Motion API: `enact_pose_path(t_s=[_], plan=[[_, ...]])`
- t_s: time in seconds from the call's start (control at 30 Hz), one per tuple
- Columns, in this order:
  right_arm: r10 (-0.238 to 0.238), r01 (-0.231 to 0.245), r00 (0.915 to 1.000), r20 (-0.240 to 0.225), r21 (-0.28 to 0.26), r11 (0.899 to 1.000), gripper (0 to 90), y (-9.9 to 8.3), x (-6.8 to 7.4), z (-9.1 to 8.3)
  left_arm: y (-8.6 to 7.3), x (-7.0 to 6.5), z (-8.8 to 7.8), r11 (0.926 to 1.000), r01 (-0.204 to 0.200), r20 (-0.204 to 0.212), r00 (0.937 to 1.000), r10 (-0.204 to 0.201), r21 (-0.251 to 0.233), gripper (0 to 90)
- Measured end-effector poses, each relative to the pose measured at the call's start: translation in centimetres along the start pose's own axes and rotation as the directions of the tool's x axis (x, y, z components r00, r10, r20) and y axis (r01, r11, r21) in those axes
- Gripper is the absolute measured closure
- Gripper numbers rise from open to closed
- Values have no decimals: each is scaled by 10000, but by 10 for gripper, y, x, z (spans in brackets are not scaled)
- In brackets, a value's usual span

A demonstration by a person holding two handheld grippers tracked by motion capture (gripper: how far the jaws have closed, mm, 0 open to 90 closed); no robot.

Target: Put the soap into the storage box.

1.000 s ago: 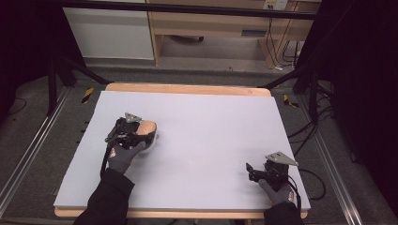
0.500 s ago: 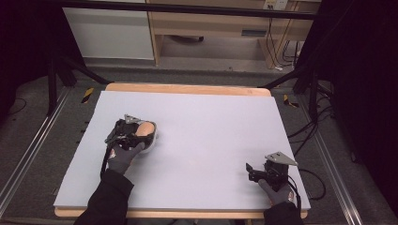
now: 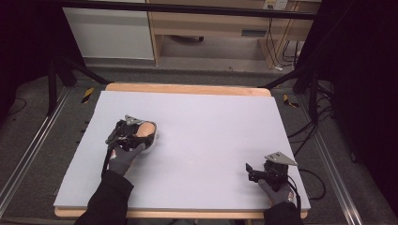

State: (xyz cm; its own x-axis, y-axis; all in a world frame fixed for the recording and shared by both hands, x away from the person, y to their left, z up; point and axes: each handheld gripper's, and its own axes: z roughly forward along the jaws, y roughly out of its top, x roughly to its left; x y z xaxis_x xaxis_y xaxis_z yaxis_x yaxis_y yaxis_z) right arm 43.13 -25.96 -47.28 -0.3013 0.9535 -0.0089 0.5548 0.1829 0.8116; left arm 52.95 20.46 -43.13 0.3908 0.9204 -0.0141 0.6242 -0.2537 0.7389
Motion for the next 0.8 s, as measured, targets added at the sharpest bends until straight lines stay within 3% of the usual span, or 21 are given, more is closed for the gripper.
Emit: enact_pose_path(t_s=[0.1, 0.2, 0.57, 0.8], plan=[[1, -1, 10000, 3, -5, 10000, 58, 0, 0, 0, -1, -1, 1, 9999, 81, 168, 9998, -79, -102, 300], [-2, 2, 10000, 10, -1, 10000, 57, 0, 0, 0, -1, -3, 2, 9997, -38, -15, 10000, 37, -252, 276], [0, 0, 10000, 16, 3, 10000, 57, 0, 0, 0, -3, -4, 0, 9994, -178, 18, 9998, 179, -297, 262], [19, -19, 10000, 13, -4, 10000, 57, 0, 0, 0, -2, -10, -11, 9975, -334, 343, 9988, 356, -629, 260]])
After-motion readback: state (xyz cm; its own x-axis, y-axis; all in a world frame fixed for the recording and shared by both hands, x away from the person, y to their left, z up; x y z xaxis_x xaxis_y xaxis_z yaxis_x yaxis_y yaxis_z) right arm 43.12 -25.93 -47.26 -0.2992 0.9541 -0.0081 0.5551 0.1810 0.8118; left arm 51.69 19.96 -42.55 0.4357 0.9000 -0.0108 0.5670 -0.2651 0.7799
